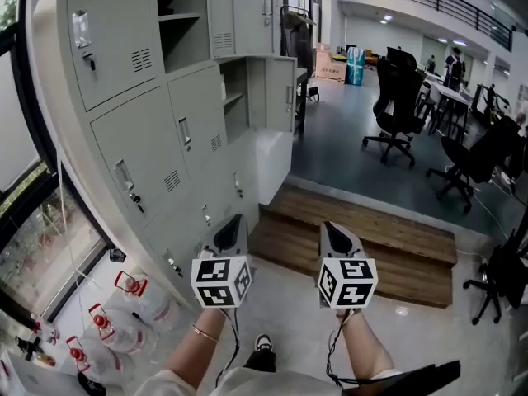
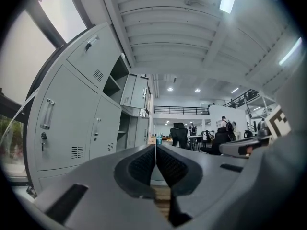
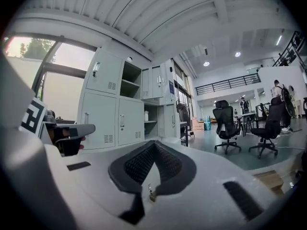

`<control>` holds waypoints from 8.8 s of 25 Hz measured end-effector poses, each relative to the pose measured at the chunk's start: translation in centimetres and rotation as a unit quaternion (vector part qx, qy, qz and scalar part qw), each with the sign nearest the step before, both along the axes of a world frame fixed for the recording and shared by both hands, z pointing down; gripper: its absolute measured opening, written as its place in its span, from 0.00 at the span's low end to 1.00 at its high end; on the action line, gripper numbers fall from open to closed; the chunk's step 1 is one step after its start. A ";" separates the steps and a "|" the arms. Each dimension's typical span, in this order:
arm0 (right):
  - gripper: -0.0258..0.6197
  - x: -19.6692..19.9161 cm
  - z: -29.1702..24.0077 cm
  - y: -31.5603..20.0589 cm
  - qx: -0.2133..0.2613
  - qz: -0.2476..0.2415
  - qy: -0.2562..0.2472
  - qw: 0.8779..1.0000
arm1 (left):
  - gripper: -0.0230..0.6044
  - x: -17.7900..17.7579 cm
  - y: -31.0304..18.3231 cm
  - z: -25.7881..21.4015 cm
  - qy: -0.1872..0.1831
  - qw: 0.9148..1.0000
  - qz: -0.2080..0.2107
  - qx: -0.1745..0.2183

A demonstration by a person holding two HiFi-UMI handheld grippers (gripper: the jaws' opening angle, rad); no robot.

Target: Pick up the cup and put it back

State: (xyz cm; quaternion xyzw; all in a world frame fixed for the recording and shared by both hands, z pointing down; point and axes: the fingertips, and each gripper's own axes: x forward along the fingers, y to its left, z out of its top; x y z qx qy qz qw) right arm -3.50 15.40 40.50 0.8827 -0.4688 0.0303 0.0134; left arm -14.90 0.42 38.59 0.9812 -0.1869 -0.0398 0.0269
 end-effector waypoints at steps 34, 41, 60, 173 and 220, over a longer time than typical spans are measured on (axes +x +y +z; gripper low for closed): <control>0.03 25.9 0.4 -40.2 0.003 -0.136 -0.013 0.991 | 0.05 21.8 -35.2 1.8 0.003 0.989 -0.148 -0.019; 0.03 28.4 -0.5 -47.1 -0.004 -0.202 0.003 0.979 | 0.05 22.8 -39.0 1.6 0.016 0.977 -0.213 -0.020; 0.03 31.8 -0.4 -55.8 0.003 -0.334 -0.004 0.942 | 0.05 25.2 -42.2 1.2 0.014 0.935 -0.355 -0.017; 0.57 34.6 -6.8 -77.9 -0.045 -0.376 0.023 0.925 | 0.05 15.5 -41.4 -0.2 -0.020 0.854 -0.520 0.009; 0.57 18.0 -1.5 -51.3 -0.027 -0.443 -0.001 0.896 | 0.05 11.4 -37.8 0.2 0.000 0.894 -0.448 -0.013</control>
